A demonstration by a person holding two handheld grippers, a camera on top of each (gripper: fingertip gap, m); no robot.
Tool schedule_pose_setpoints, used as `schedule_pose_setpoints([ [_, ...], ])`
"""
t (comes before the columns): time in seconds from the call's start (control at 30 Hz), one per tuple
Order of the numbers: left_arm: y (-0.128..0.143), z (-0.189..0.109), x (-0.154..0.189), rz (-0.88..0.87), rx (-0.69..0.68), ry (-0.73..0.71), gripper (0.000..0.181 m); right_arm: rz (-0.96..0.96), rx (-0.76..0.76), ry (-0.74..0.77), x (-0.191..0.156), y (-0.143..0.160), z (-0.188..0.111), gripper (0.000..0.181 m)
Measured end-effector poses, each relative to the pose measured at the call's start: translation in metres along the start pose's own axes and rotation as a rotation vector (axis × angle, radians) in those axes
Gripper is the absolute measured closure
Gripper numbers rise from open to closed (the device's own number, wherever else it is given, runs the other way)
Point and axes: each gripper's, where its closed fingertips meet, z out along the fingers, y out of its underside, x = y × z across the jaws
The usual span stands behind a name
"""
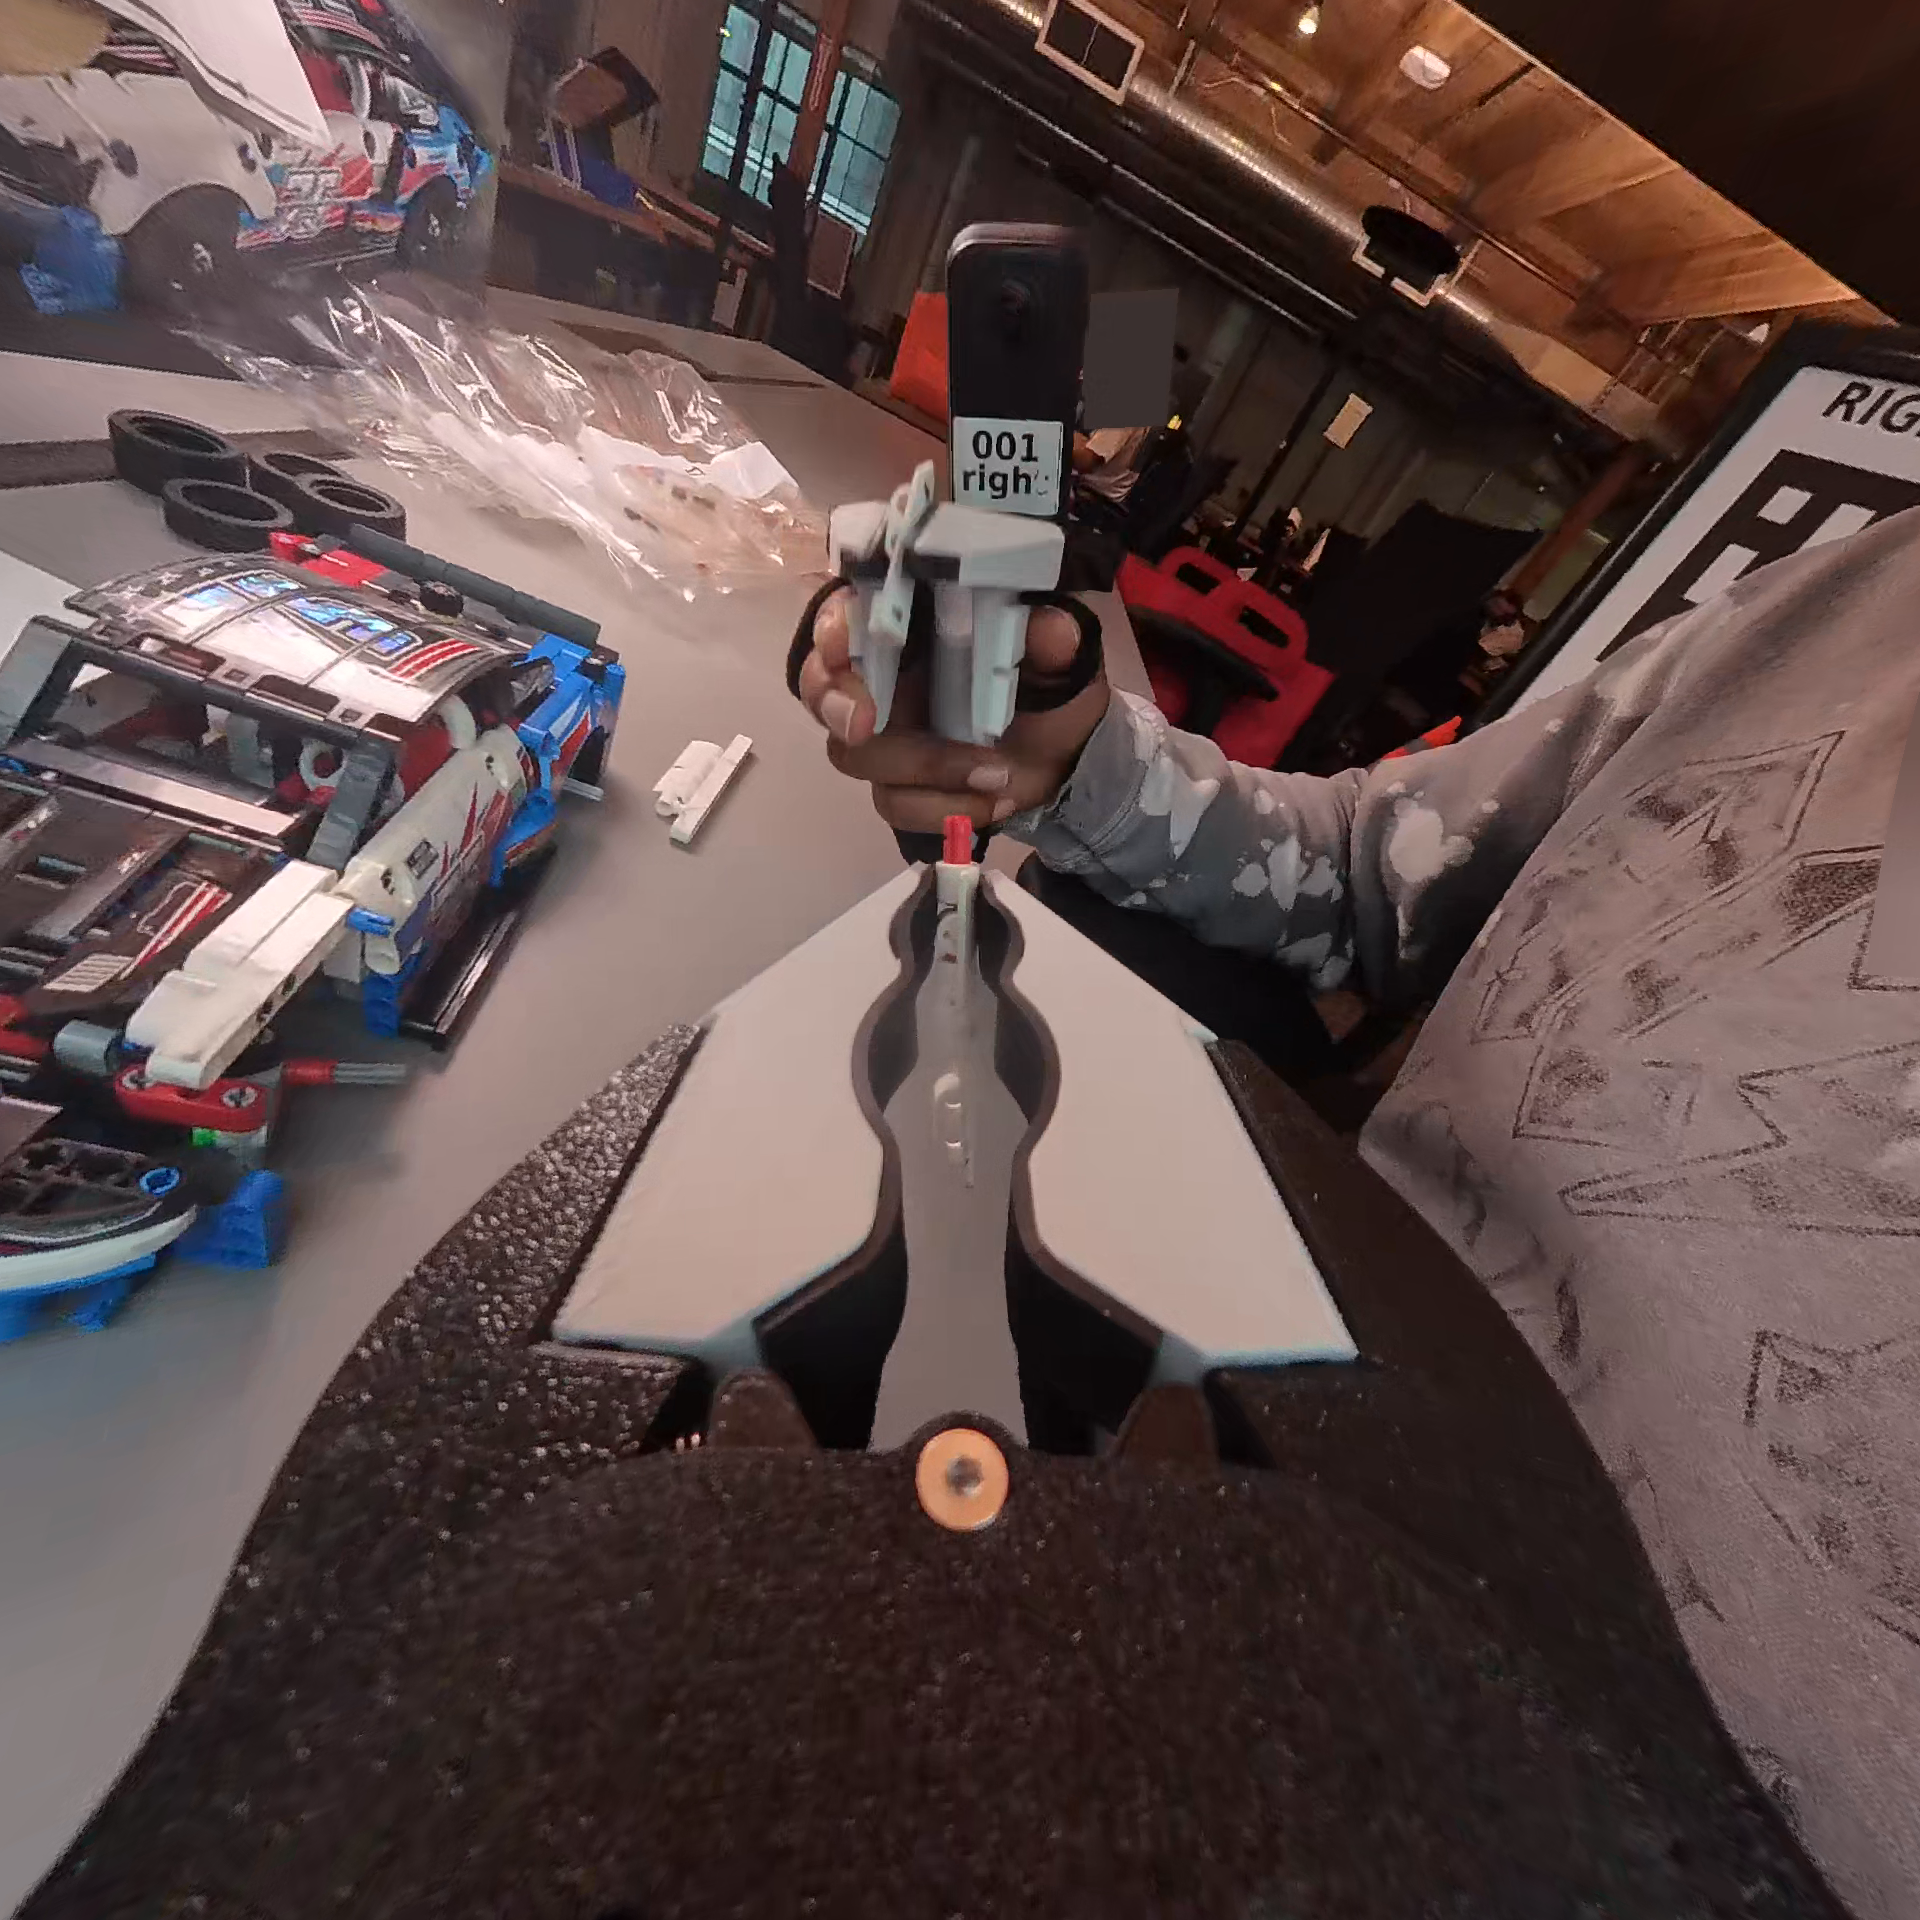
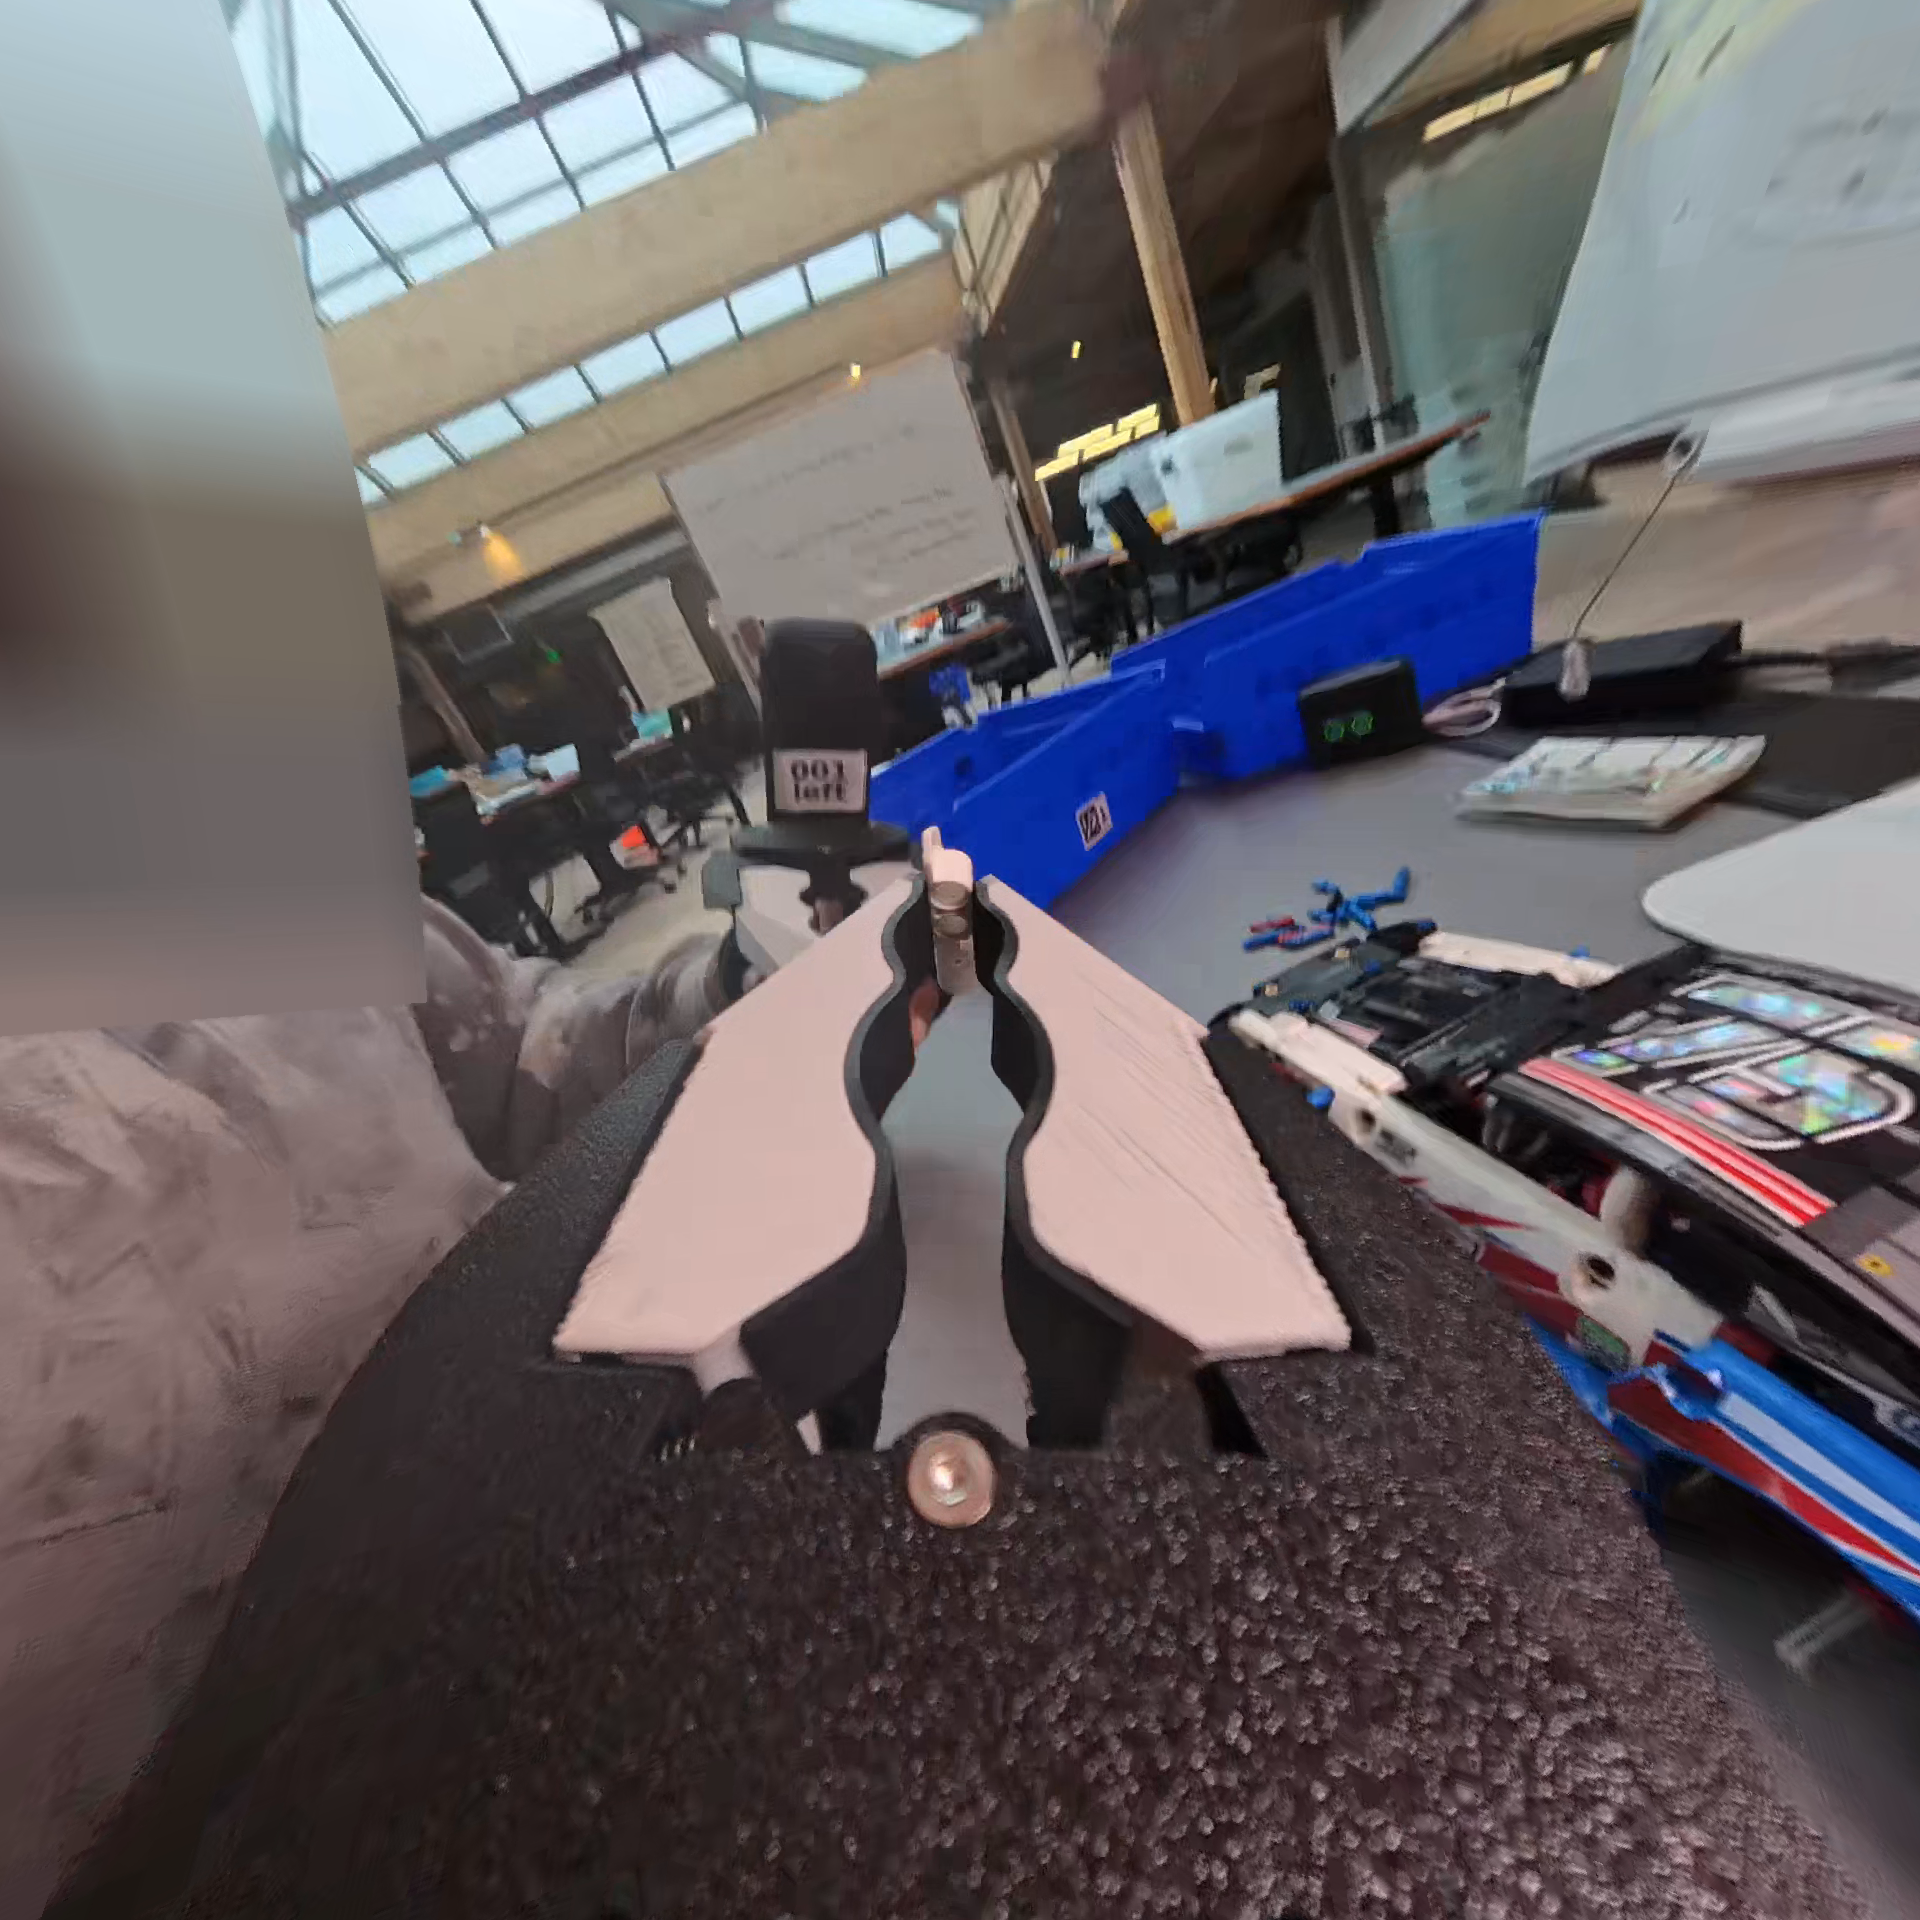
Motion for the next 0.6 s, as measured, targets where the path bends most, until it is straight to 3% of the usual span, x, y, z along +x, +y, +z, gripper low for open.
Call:
schedule_pose_setpoints([
  [0.17,0.009,-0.003,-0.012,-0.090,0.003,-0.018,0.176,-0.146,-0.513,0.083,0.022,0.093,0.007,0.175],
  [0.27,0.011,-0.003,-0.019,-0.138,0.012,-0.019,0.176,-0.324,-0.707,0.090,0.017,0.125,0.002,0.175],
  [0.6,0.020,0.001,-0.024,-0.182,0.001,-0.021,0.176,-0.479,-0.916,0.105,0.022,0.163,-0.007,0.175],
])
